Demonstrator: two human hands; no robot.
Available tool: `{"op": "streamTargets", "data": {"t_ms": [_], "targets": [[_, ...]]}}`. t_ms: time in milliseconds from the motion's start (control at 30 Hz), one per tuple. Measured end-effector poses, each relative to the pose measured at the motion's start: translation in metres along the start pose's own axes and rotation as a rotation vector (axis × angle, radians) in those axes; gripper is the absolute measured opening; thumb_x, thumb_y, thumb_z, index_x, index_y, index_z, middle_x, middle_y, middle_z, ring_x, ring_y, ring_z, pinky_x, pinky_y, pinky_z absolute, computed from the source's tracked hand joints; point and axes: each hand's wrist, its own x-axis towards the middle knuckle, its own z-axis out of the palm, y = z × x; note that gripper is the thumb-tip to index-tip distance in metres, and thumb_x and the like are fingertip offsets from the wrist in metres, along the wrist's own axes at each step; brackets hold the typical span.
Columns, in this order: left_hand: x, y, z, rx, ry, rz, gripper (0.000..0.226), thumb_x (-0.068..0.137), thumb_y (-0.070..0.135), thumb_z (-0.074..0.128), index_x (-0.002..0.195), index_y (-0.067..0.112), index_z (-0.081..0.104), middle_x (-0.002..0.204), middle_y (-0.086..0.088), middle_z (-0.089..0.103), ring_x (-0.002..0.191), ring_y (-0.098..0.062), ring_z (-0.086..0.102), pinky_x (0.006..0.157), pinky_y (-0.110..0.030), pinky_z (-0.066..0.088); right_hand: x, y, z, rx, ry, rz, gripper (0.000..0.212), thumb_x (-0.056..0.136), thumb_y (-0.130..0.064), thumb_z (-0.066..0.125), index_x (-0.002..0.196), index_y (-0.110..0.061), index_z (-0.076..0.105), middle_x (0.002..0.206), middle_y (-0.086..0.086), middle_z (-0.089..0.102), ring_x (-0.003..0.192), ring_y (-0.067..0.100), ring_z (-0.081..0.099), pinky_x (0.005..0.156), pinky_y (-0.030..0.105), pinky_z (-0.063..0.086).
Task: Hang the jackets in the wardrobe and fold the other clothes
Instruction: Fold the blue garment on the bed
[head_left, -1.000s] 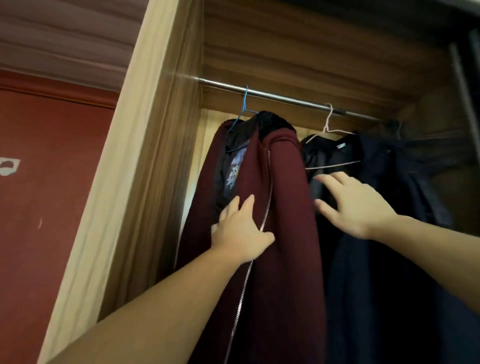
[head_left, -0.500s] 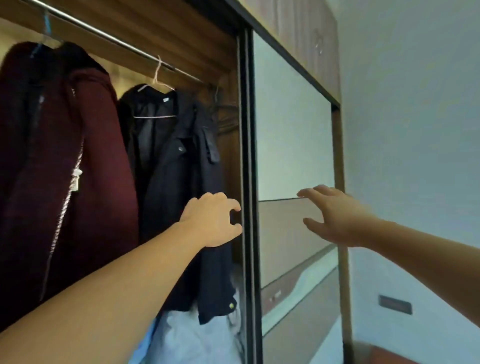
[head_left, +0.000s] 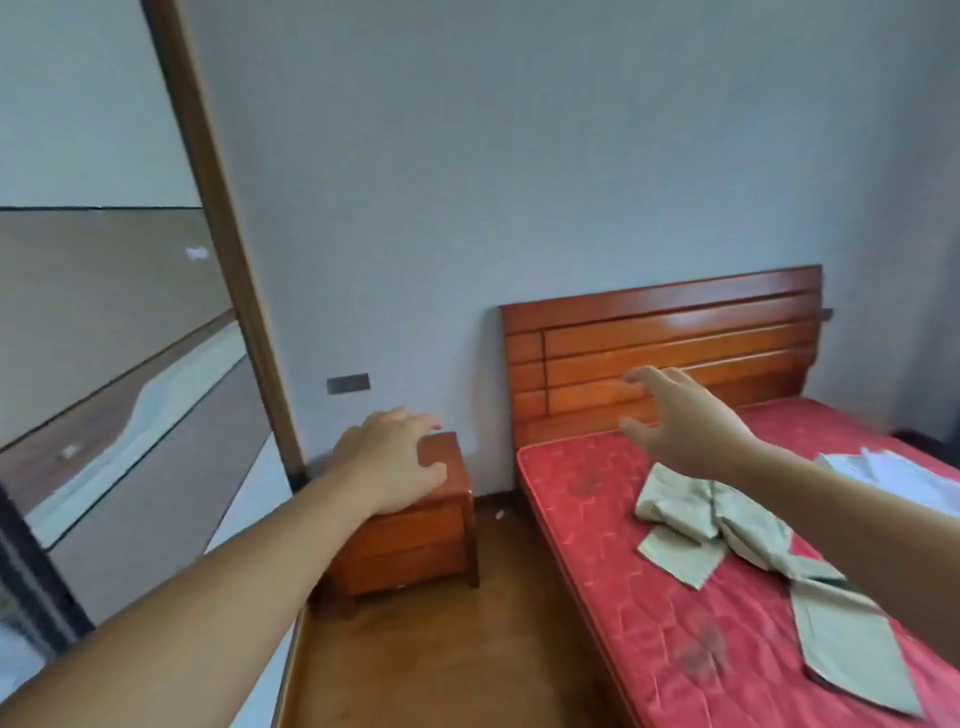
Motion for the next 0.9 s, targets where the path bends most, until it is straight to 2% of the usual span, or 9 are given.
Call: {"op": "streamTargets", "data": {"t_ms": [133, 267, 400, 500, 700, 900], "targets": [[-0.015, 0.046, 0.058, -0.123, -0.122, 0.207, 0.059, 0.085, 0.057, 0.056, 0.14, 0.041, 0.042, 0.144, 0.01, 0.046, 0.129, -0.016, 0.046, 0.099, -0.037, 0.047, -0.1, 0.04, 0.016, -0.063, -0.043, 0.228, 0.062, 0.078, -0.052, 0.057, 0.135, -0.029, 0.044, 0.127, 0.001, 0.053, 0.115, 0.028, 0.056, 0.094, 0.046, 0.047], [-0.037, 0.091, 0.106, -0.189, -0.232, 0.381, 0.062, 0.083, 0.056, 0.057, 0.141, 0.039, 0.043, 0.143, 0.009, 0.046, 0.13, -0.017, 0.046, 0.1, -0.039, 0.045, -0.21, 0.057, 0.028, -0.13, -0.106, 0.422, 0.059, 0.082, -0.043, 0.061, 0.137, -0.031, 0.042, 0.127, 0.0, 0.051, 0.117, 0.027, 0.054, 0.093, 0.042, 0.047], [-0.079, 0.158, 0.133, -0.272, -0.362, 0.511, 0.066, 0.078, 0.059, 0.061, 0.139, 0.04, 0.045, 0.143, 0.008, 0.046, 0.129, -0.017, 0.046, 0.103, -0.04, 0.045, -0.309, 0.068, 0.013, -0.158, -0.13, 0.606, 0.059, 0.083, -0.04, 0.059, 0.138, -0.029, 0.041, 0.131, -0.001, 0.048, 0.122, 0.026, 0.051, 0.095, 0.039, 0.046], [-0.116, 0.209, 0.135, -0.313, -0.367, 0.631, 0.064, 0.08, 0.056, 0.063, 0.14, 0.038, 0.046, 0.143, 0.009, 0.046, 0.131, -0.015, 0.044, 0.105, -0.037, 0.043, -0.371, 0.077, -0.013, -0.197, -0.122, 0.728, 0.06, 0.085, -0.04, 0.058, 0.14, -0.03, 0.038, 0.133, 0.0, 0.047, 0.122, 0.025, 0.05, 0.095, 0.039, 0.046], [-0.21, 0.297, 0.125, -0.381, -0.442, 0.787, 0.065, 0.074, 0.059, 0.06, 0.135, 0.039, 0.05, 0.135, 0.011, 0.05, 0.122, -0.013, 0.051, 0.102, -0.039, 0.045, -0.507, 0.078, -0.07, -0.192, -0.067, 0.882, 0.058, 0.087, -0.042, 0.057, 0.14, -0.032, 0.038, 0.135, -0.002, 0.045, 0.119, 0.02, 0.051, 0.092, 0.039, 0.049], [-0.361, 0.407, 0.106, -0.361, -0.452, 0.97, 0.062, 0.08, 0.052, 0.064, 0.137, 0.037, 0.049, 0.142, 0.007, 0.047, 0.128, -0.015, 0.048, 0.104, -0.038, 0.044, -0.687, 0.07, -0.143, -0.199, 0.059, 0.981, 0.059, 0.087, -0.044, 0.058, 0.141, -0.033, 0.038, 0.14, -0.005, 0.044, 0.121, 0.018, 0.051, 0.095, 0.039, 0.05]]}}
